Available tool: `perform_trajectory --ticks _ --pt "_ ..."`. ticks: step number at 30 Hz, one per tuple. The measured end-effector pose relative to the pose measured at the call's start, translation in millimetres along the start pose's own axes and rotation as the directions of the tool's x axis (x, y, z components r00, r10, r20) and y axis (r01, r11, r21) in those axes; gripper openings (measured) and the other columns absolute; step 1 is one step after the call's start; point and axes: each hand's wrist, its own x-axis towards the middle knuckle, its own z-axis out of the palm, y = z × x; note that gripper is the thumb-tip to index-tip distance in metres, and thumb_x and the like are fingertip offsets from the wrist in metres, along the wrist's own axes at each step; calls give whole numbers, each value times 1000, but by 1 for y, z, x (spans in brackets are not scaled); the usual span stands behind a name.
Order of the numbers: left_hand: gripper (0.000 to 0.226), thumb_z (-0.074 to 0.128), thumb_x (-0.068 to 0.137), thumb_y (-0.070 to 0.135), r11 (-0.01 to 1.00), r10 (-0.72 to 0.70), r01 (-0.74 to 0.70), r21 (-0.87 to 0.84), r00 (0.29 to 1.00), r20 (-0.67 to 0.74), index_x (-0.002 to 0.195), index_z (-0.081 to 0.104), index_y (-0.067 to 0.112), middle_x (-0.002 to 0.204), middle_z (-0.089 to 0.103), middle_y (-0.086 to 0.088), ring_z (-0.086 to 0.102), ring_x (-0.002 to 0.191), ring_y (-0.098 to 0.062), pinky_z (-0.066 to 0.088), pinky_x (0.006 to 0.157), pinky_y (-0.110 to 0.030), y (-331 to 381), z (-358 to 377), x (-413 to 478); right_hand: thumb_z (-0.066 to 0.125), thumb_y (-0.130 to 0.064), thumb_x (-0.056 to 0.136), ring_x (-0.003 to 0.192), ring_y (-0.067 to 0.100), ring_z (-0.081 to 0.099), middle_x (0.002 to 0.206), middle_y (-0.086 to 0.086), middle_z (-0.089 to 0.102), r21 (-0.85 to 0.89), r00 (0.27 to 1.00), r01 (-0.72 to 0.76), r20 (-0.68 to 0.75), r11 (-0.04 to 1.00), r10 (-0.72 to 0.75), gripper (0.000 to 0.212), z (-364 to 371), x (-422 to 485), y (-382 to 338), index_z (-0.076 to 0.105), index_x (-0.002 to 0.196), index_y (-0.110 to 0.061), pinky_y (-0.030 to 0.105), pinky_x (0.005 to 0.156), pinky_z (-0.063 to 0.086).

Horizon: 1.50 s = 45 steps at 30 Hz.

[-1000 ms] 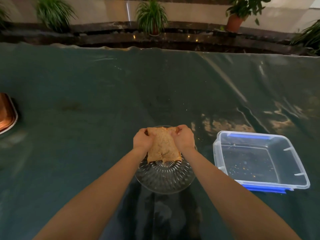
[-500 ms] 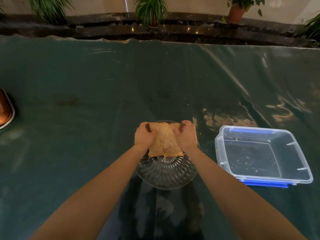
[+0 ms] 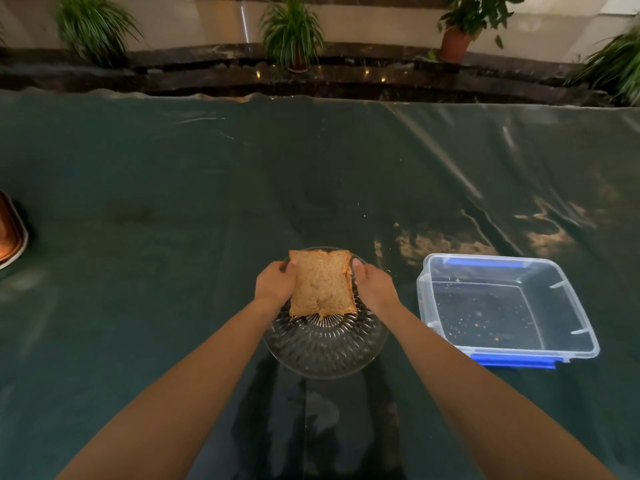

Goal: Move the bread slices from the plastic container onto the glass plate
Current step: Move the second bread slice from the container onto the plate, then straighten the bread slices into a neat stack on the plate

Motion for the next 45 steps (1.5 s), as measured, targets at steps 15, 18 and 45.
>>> perform_trajectory --ticks 15,18,45 --pt "41 52 91 23 877 -100 199 -437 966 239 130 48 11 130 56 -10 56 112 -25 50 85 -36 -2 11 -3 59 -29 87 119 29 56 132 10 58 413 964 -245 197 877 176 50 11 -1 -10 49 132 -9 46 103 46" --pt "41 52 92 22 876 -97 193 -442 968 232 131 48 10 131 56 -11 55 116 -27 50 85 -37 -3 12 -2 61 -24 87 118 30 57 130 11 59 476 963 -256 202 841 179 48 10 -2 -9 51 131 -7 48 103 46" --pt "40 51 91 21 952 -26 26 -304 1000 3 130 51 11 126 58 -9 57 95 -16 47 76 -27 14 17 18 61 -33 85 93 22 55 112 13 55 225 991 9 -130 974 21 45 27 15 -11 57 121 -7 28 81 42"
